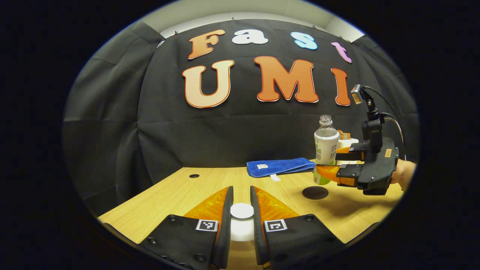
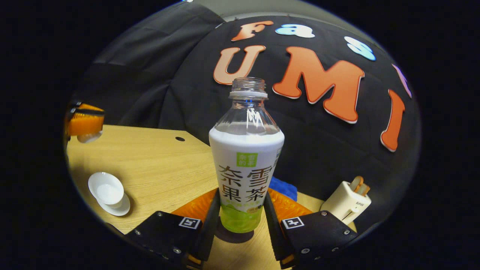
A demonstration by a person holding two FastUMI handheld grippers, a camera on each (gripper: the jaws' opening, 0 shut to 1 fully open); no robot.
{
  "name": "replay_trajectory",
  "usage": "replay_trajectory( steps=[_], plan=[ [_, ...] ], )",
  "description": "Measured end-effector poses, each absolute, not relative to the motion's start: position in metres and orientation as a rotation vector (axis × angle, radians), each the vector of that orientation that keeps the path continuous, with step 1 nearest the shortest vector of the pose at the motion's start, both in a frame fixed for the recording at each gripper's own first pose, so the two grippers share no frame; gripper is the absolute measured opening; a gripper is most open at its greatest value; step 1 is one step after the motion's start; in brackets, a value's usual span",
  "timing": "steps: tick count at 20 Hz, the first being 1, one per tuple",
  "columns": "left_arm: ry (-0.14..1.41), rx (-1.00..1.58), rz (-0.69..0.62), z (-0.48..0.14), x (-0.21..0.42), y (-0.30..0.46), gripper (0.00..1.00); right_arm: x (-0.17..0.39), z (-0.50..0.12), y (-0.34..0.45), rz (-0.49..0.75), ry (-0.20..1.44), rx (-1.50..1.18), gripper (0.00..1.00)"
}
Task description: Open the teacup lid with one hand, grasp the water bottle and pour water into the teacup with the other hand; after pouring, place the water bottle on the coaster and then close the teacup lid.
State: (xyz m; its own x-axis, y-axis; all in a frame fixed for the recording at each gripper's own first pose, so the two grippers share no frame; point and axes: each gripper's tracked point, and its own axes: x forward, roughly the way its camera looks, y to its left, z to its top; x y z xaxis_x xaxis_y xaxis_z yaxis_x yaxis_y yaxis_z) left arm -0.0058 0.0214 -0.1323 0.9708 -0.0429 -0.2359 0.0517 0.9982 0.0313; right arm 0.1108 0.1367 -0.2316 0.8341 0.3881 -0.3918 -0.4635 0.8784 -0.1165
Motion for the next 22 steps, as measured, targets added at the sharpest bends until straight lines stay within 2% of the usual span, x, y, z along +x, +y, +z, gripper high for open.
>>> replay_trajectory(
  steps=[2,8,14,16,19,22],
  plan=[
    [0.238,0.035,-0.046,-0.134,-0.005,0.02,0.31,0.118,-0.248,0.136,0.454,0.428,-0.114,0.64],
    [0.259,0.028,-0.035,-0.141,-0.002,0.025,0.31,0.125,-0.294,0.138,0.432,0.552,-0.056,0.65],
    [0.286,-0.007,-0.081,-0.149,0.006,0.006,0.31,0.128,-0.3,0.131,0.409,0.575,-0.043,0.67],
    [0.294,-0.023,-0.11,-0.151,0.009,-0.007,0.31,0.126,-0.303,0.128,0.406,0.59,-0.06,0.72],
    [0.311,-0.047,-0.148,-0.156,0.01,-0.023,0.29,0.122,-0.298,0.122,0.406,0.593,-0.058,0.91],
    [0.33,-0.061,-0.184,-0.172,0.006,-0.038,0.31,0.113,-0.287,0.112,0.4,0.57,-0.083,0.96]
  ],
)
